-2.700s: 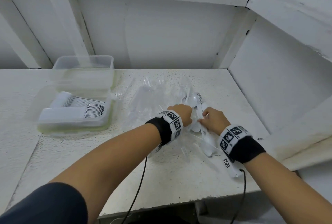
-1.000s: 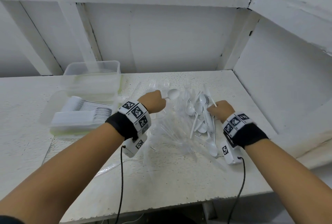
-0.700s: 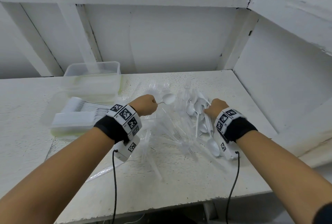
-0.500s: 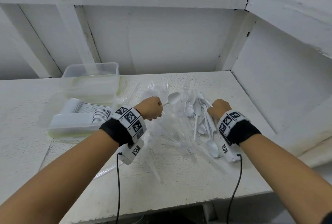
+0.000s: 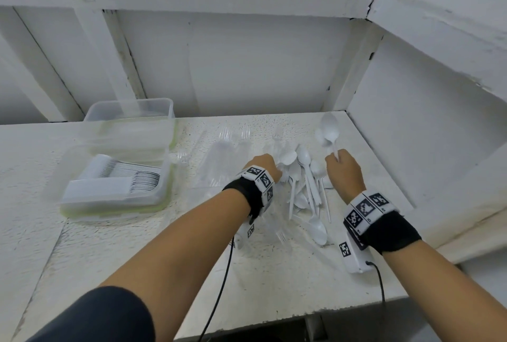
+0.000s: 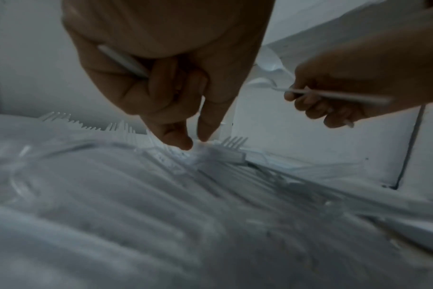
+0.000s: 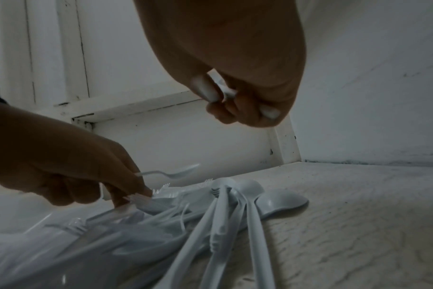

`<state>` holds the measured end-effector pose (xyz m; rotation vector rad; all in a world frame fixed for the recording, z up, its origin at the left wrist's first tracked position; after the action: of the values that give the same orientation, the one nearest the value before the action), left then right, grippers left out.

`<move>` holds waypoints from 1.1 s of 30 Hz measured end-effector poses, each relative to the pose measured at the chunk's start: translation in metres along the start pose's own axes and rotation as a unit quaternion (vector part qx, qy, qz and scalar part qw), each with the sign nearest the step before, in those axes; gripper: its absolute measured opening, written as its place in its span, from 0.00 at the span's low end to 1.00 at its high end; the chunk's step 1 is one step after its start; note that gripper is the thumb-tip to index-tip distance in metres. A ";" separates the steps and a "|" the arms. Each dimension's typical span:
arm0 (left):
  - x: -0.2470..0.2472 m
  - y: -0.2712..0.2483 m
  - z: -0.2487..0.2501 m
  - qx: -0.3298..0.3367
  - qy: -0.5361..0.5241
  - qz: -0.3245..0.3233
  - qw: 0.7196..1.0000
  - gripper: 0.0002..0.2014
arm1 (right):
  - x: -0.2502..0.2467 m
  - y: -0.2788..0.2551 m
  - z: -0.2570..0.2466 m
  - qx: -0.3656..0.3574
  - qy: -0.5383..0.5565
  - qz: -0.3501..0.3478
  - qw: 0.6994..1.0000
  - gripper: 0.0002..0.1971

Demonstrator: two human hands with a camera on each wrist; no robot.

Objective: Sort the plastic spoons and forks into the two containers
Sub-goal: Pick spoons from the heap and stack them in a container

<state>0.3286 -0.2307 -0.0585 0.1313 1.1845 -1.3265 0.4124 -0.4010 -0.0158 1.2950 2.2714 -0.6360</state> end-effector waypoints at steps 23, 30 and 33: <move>-0.021 -0.001 0.002 0.032 0.050 0.020 0.998 0.06 | 0.024 0.004 0.014 -0.010 0.007 -0.119 0.993 0.11; 0.003 0.009 0.001 -0.008 0.007 -0.031 0.999 0.16 | 0.026 0.000 0.021 0.012 0.022 -0.124 0.992 0.10; -0.003 0.006 0.002 -0.003 0.007 -0.024 1.000 0.16 | 0.025 0.001 0.021 0.007 0.014 -0.127 0.992 0.09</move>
<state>0.3354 -0.2282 -0.0580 0.1092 1.2098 -1.3658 0.4045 -0.3965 -0.0475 1.0349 2.4807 -0.7238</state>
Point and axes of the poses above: each hand's wrist, its own y-axis towards the middle knuckle, its own x-axis out of the palm, z = x × y, the point moved 10 cm from there along y, towards the middle knuckle, and after that the axes turned 13 degrees about -z, right-handed, at the moved point
